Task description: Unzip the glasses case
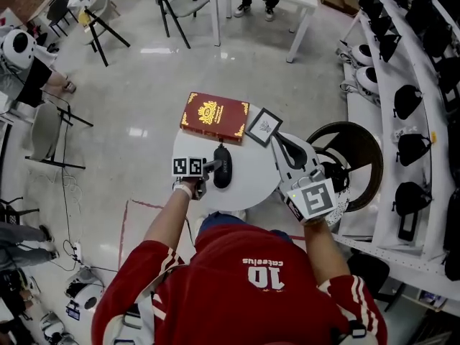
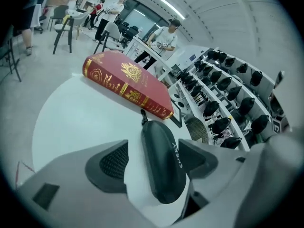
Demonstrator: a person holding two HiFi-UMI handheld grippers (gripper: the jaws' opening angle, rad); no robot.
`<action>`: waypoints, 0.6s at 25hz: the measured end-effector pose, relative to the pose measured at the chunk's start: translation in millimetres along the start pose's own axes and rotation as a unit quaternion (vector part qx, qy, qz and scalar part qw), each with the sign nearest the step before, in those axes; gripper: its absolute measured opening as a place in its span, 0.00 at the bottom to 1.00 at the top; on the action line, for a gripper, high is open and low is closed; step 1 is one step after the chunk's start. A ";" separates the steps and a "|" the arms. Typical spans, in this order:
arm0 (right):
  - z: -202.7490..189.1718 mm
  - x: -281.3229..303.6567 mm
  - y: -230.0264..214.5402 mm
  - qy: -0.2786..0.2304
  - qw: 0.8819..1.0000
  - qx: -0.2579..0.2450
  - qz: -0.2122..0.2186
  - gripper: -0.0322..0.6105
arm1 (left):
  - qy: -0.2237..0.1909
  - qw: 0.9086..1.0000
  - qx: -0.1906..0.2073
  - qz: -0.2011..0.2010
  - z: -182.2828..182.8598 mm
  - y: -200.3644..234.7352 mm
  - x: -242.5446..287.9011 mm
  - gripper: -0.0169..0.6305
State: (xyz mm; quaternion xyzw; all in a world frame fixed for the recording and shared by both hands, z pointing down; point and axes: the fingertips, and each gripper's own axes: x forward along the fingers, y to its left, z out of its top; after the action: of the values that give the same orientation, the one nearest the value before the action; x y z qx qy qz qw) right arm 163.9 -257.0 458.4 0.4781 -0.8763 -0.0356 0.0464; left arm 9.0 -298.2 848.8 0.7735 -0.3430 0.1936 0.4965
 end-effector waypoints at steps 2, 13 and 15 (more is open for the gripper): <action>5.3 2.5 2.0 -0.006 1.000 -0.002 0.002 0.08 | -0.012 1.000 0.000 0.002 6.9 -0.2 -9.0 0.52; 41.7 14.2 -2.7 -0.034 0.999 0.001 -0.006 0.08 | -0.120 0.989 0.087 -0.006 75.0 -57.5 -87.6 0.52; 49.7 16.7 -1.9 -0.036 0.999 -0.002 -0.008 0.08 | -0.143 0.984 0.106 -0.013 90.3 -73.6 -106.5 0.52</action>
State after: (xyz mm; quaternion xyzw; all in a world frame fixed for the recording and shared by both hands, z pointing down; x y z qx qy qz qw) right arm 150.8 -271.3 409.7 0.4832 -0.8737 -0.0546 0.0155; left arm -15.0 -323.5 694.9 0.8459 -0.3781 0.1094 0.3598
